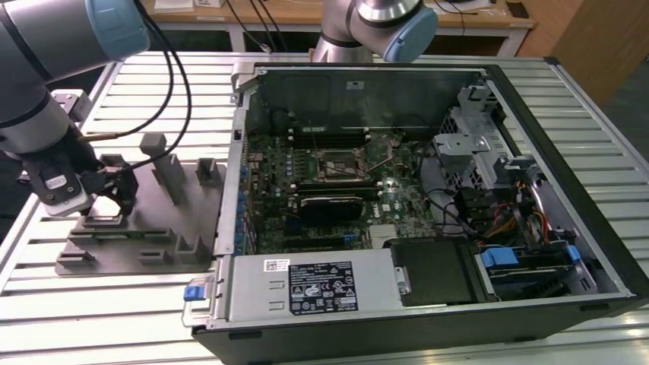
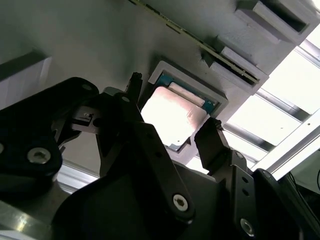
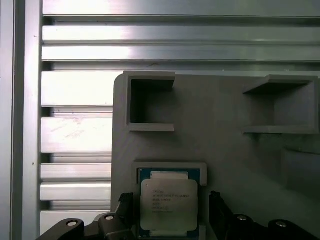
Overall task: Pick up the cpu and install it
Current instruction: 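Pick up the cpu and move it towards the insertion slot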
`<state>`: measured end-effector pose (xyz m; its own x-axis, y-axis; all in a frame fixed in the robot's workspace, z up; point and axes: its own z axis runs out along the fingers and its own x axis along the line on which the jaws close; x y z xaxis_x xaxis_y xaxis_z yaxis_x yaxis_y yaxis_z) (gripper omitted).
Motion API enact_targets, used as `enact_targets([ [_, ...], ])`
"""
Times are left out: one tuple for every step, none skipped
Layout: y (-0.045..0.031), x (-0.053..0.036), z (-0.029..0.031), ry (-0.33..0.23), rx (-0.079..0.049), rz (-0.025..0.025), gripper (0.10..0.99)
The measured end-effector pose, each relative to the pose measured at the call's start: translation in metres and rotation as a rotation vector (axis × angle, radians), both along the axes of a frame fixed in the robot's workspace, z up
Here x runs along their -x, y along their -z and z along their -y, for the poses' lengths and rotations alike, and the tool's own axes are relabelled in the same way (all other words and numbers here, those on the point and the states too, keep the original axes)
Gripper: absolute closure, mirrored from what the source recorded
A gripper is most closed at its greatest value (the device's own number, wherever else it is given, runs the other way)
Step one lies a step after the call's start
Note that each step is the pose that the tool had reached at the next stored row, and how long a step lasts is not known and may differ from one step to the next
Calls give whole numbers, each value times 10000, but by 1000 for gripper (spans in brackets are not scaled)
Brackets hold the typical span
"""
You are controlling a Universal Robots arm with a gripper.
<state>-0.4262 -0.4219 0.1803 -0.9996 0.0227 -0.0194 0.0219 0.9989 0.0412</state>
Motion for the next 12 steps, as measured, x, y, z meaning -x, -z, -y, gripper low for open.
enact_targets([
  [2,0,0,-24,1,-1,380],
  [4,0,0,-45,1,-2,380],
  [5,0,0,-65,1,-1,380],
  [6,1,0,-85,0,-1,380],
  [7,1,0,-90,0,0,380],
  [7,1,0,-91,-1,1,380],
  [7,1,0,-92,-1,0,380],
  [6,1,0,-92,-4,0,380],
  [6,2,0,-92,-6,1,380],
  [5,1,-1,-92,-10,2,380],
  [3,2,-1,-91,-13,0,380],
  [1,2,-1,-91,-19,1,380],
])
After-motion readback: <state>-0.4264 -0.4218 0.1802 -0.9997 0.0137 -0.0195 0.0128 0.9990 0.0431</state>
